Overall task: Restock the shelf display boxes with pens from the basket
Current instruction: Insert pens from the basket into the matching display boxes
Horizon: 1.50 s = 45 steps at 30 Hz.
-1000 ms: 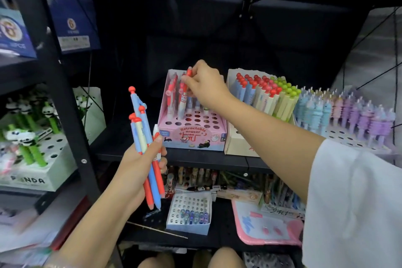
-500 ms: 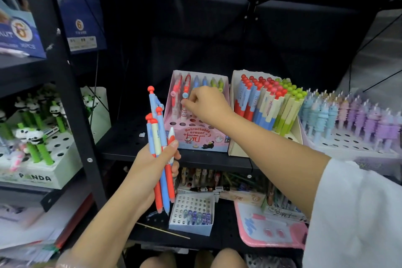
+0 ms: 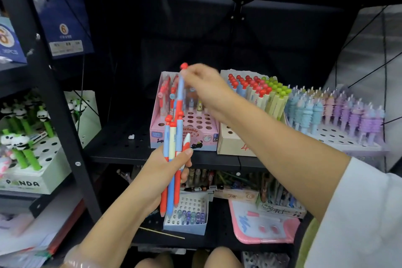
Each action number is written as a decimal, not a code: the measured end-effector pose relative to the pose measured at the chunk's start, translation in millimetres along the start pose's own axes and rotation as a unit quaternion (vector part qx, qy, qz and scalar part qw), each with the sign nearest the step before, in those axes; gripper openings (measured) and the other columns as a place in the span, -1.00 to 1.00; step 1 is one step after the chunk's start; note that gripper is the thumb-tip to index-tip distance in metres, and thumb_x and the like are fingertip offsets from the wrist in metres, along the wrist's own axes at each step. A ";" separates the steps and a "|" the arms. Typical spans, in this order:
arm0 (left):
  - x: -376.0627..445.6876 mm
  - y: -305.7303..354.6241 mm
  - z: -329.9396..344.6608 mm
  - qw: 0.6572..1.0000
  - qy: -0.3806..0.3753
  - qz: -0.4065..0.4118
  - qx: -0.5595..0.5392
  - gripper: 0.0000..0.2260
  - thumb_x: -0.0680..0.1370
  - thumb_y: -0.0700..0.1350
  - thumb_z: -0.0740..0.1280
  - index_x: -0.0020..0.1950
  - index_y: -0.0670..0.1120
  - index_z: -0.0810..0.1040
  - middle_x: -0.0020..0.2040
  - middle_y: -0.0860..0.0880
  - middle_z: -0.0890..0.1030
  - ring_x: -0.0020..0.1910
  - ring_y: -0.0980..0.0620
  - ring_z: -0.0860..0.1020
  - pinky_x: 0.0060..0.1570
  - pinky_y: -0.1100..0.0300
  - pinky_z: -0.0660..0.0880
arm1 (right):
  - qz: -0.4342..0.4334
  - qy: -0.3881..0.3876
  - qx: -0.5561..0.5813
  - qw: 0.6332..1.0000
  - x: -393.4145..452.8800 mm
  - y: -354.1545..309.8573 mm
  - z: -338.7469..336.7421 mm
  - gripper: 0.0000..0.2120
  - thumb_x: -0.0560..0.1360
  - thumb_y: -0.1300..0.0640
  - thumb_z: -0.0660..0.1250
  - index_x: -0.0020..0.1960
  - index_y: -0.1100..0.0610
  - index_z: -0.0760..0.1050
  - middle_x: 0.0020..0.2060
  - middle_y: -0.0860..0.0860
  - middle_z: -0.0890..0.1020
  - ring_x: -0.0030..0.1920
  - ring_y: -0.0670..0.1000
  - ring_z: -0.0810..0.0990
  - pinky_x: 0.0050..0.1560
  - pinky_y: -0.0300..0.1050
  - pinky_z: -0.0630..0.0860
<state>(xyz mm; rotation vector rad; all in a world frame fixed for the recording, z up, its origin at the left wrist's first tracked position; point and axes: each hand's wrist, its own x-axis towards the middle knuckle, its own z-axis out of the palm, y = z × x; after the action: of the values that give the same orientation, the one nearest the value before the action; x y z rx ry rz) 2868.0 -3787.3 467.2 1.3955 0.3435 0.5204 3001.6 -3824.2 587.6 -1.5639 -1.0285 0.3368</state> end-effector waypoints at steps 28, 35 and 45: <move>-1.2 3.9 38.0 0.999 -0.009 -0.020 -0.033 -0.85 0.54 -0.07 0.30 -0.10 -0.15 0.46 -0.36 -0.03 0.50 -0.47 0.09 0.41 -0.42 0.26 0.45 | -0.112 0.194 -0.411 0.884 -23.6 12.6 -93.2 -0.87 0.60 0.05 0.14 -0.04 0.10 0.27 -0.32 0.03 0.55 -0.36 0.03 0.50 -0.42 -0.13 0.37; -1.3 3.7 37.5 0.999 -0.008 -0.022 -0.025 -0.83 0.53 -0.04 0.31 -0.11 -0.15 0.48 -0.37 -0.02 0.51 -0.47 0.09 0.42 -0.43 0.24 0.46 | -0.051 0.127 -0.472 0.871 -23.6 16.3 -88.2 -0.88 0.54 0.12 0.23 -0.11 0.16 0.36 -0.27 0.07 0.57 -0.26 0.07 0.54 -0.25 -0.04 0.49; -4.7 6.8 38.9 0.998 -0.012 -0.020 -0.050 -0.79 0.53 -0.05 0.31 0.03 -0.18 0.51 -0.34 -0.03 0.55 -0.47 0.08 0.44 -0.42 0.25 0.47 | -0.159 0.135 -0.581 0.786 -38.7 16.9 -67.9 -0.80 0.55 0.09 0.22 -0.02 0.19 0.54 -0.02 0.06 0.47 0.04 0.06 0.42 0.04 -0.09 0.31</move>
<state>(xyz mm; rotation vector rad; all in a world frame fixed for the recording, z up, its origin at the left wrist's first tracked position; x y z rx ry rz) 2883.3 -3821.8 479.5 1.2936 0.3213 0.4810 3034.4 -3896.6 579.2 -2.3372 -1.3150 -0.9348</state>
